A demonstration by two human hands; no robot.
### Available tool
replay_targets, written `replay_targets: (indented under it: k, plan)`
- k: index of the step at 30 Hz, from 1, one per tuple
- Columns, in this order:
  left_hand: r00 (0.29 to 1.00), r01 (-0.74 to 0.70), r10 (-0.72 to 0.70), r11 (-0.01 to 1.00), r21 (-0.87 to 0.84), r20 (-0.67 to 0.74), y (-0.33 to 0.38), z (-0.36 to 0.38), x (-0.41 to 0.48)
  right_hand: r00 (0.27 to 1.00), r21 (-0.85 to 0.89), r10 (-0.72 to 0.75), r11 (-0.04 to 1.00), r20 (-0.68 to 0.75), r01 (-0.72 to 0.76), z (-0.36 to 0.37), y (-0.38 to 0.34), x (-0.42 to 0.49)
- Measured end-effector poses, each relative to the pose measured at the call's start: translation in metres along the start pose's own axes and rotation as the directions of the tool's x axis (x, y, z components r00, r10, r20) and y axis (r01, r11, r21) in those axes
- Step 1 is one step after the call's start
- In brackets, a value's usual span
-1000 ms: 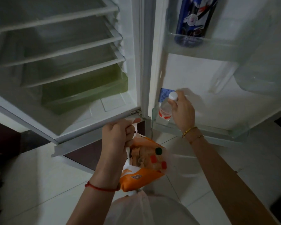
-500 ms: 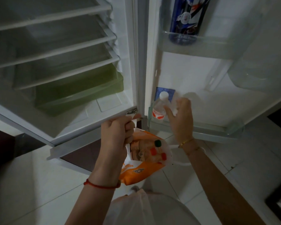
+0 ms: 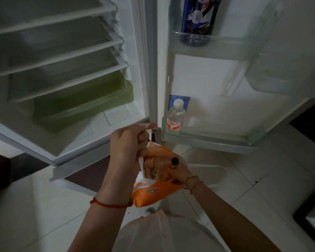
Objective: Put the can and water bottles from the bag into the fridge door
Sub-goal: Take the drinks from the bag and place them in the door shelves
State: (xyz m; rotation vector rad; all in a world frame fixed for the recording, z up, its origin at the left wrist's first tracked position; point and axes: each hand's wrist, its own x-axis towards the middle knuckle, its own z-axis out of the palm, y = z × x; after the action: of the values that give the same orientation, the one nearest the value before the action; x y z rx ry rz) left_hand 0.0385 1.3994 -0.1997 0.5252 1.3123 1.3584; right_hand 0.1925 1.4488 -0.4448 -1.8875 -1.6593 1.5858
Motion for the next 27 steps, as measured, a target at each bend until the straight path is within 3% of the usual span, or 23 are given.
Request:
replay_targets:
  k: [5,11,17,25,27]
  plan:
    - [1.000,0.005,-0.005,1.000,0.001,-0.018,0.004,-0.010,-0.001,0.983,-0.022,-0.083,0.997,-0.166,0.080,0.009,-0.002,-0.005]
    - [1.000,0.008,-0.008,1.000,-0.004,-0.026,0.009,-0.023,0.002,0.920,-0.313,-0.251,0.937,-0.300,0.154,-0.017,-0.044,-0.049]
    - [0.999,0.033,-0.033,0.999,-0.002,-0.005,0.000,-0.010,0.001,0.730,-0.379,-0.463,0.877,-0.502,0.296,-0.083,-0.095,-0.108]
    - [1.000,0.009,-0.009,1.000,0.016,0.013,0.001,-0.001,0.006,0.388,-0.439,-0.574,0.812,-0.721,0.385,-0.157,-0.121,-0.133]
    - [1.000,0.002,-0.002,1.000,0.015,-0.003,0.001,-0.002,0.009,0.358,-0.444,-0.569,0.814,-0.740,0.375,-0.165,-0.122,-0.122]
